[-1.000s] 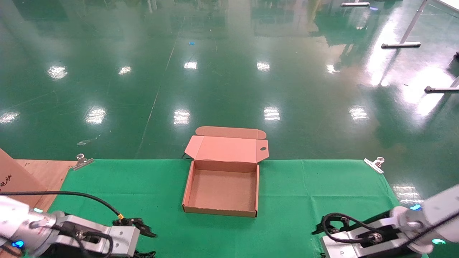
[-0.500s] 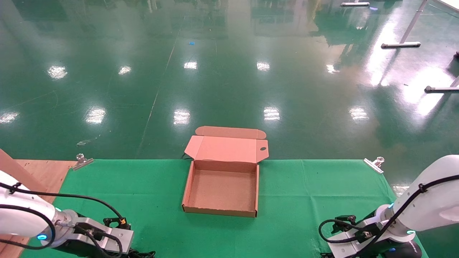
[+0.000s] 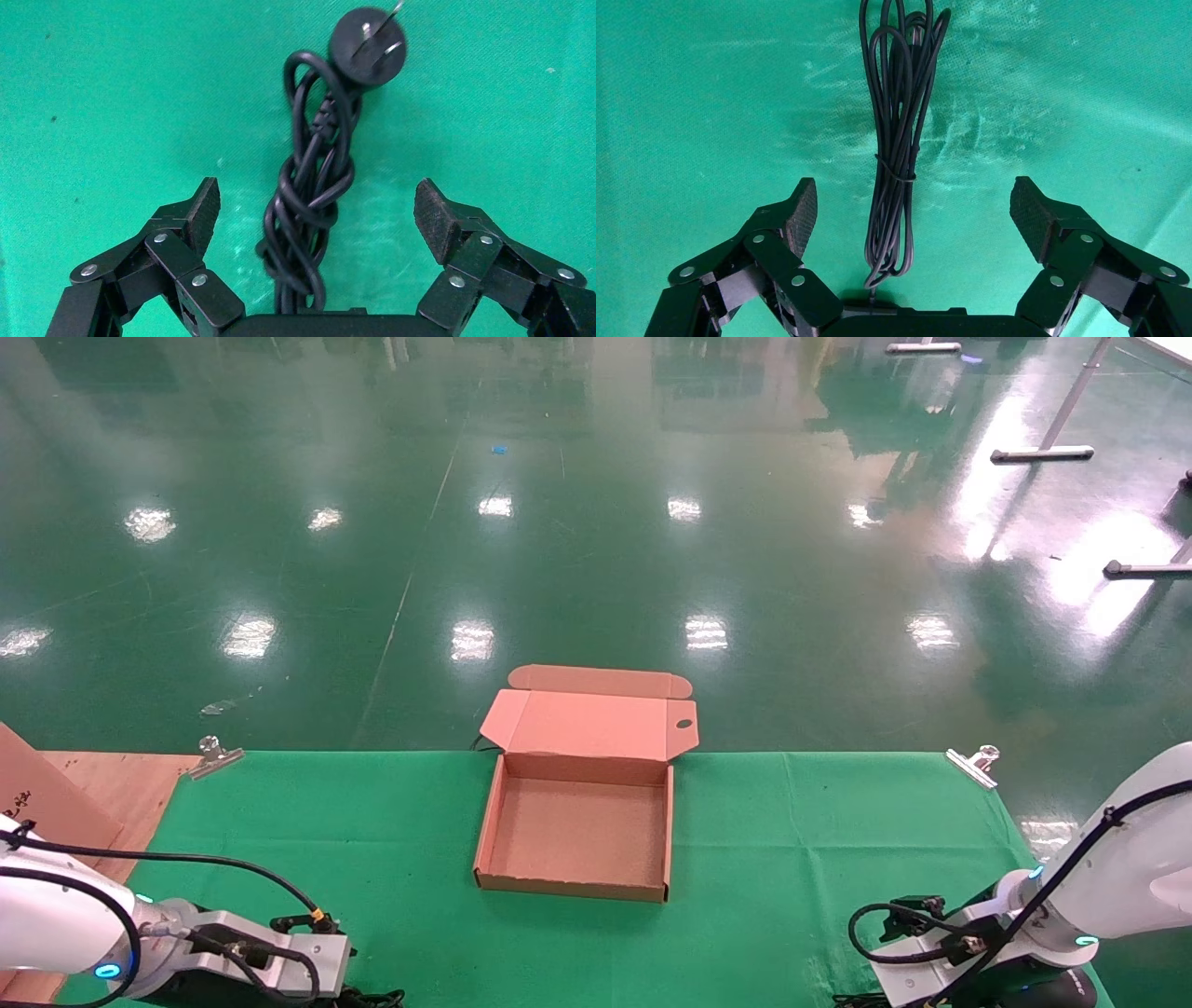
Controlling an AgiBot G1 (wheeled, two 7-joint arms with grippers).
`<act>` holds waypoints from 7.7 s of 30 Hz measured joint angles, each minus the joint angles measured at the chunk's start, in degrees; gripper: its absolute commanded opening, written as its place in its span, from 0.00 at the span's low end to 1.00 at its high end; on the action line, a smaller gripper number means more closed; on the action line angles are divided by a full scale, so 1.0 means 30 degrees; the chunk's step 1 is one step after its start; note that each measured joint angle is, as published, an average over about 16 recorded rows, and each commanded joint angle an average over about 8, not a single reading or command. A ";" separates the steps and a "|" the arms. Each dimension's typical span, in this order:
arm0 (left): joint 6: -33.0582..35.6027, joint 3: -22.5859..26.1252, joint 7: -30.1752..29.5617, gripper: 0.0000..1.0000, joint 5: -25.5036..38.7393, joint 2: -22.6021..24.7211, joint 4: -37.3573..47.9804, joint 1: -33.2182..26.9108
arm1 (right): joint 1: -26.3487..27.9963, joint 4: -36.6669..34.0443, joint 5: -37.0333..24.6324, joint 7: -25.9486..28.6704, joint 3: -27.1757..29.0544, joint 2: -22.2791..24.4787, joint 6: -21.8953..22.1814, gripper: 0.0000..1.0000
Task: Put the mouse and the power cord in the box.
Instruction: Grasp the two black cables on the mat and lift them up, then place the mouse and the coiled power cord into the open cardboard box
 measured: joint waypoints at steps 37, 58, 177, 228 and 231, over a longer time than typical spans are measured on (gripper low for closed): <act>-0.0350 0.0066 0.2329 0.00 0.0071 0.1167 0.3283 -0.0661 | 0.0895 -0.3504 0.0623 -0.2639 0.0398 -0.0987 0.0223 0.00; 0.2195 -0.0047 0.2589 0.00 -0.0068 0.0435 0.2502 -0.4389 | 0.4698 -0.3050 0.2430 -0.3311 0.1633 -0.0631 -0.3702 0.00; -1.5682 0.3936 -0.2338 1.00 -0.5189 0.1081 -1.2786 0.3865 | 0.7709 -0.0497 0.9134 0.0084 -0.1033 -0.3742 -0.3671 0.00; -0.8714 -0.2447 0.6339 1.00 -1.4896 -0.5531 -0.9853 0.5858 | 0.1545 0.7234 1.2406 0.5056 -1.1102 -0.3964 0.9539 1.00; -0.8676 -0.2464 0.6378 1.00 -1.4922 -0.5516 -0.9791 0.5843 | 0.1507 0.7222 1.2427 0.5046 -1.1168 -0.3964 0.9612 1.00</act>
